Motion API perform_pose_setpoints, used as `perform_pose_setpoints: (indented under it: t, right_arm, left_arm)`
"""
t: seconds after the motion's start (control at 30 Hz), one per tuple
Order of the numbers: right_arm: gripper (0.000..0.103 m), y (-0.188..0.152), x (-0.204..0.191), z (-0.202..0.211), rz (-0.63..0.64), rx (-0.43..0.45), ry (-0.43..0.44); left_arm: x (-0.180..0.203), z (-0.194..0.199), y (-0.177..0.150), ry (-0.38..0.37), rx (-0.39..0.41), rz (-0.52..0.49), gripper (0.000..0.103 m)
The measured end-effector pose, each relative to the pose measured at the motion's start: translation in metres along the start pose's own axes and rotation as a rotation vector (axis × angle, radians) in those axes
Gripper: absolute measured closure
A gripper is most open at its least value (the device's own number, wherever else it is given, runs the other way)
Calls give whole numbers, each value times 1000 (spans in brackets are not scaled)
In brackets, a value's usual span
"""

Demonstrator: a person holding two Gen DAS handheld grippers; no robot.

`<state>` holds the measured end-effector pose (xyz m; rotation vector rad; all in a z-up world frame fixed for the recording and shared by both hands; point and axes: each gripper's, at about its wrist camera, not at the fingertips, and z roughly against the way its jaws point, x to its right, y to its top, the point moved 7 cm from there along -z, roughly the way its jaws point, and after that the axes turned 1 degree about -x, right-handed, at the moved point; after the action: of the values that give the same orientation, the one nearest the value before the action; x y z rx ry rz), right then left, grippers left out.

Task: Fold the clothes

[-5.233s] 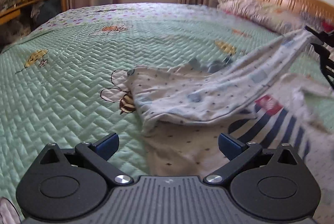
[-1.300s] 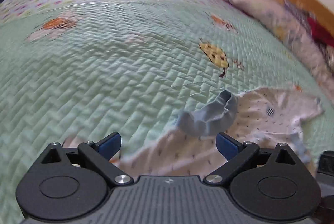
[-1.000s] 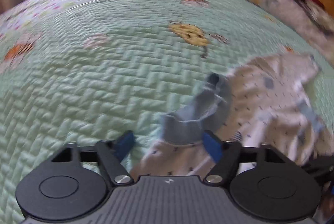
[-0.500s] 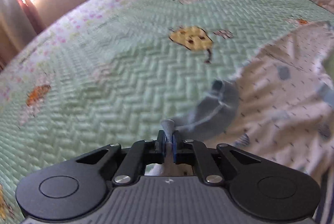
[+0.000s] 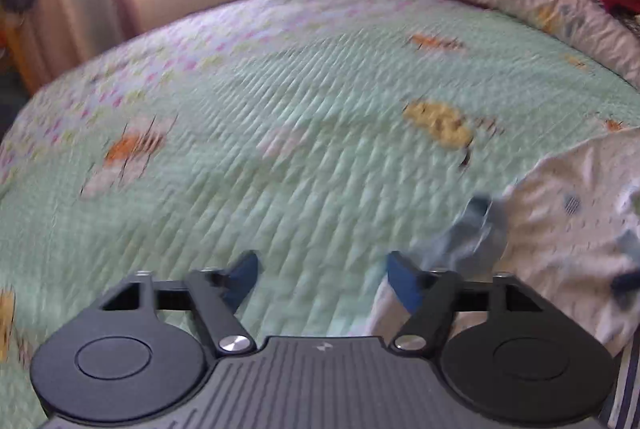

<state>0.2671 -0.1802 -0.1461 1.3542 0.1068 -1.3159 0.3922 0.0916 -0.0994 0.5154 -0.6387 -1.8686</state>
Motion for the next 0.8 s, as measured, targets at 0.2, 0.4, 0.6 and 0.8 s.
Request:
perform_pose_setpoints:
  t: [0.2, 0.4, 0.6, 0.8]
  right_arm:
    - [25, -3, 1, -4, 8, -16, -11]
    - [25, -6, 1, -9, 19, -31, -24]
    - [25, -8, 1, -11, 31, -35, -30]
    - [25, -8, 2, -11, 32, -34, -30]
  left_arm:
    - [-9, -17, -43, -30, -93, 4, 29]
    - [-8, -21, -45, -100, -115, 16, 40]
    - [-6, -15, -45, -161, -117, 44, 75]
    - [-9, -14, -47, -87, -90, 70, 87]
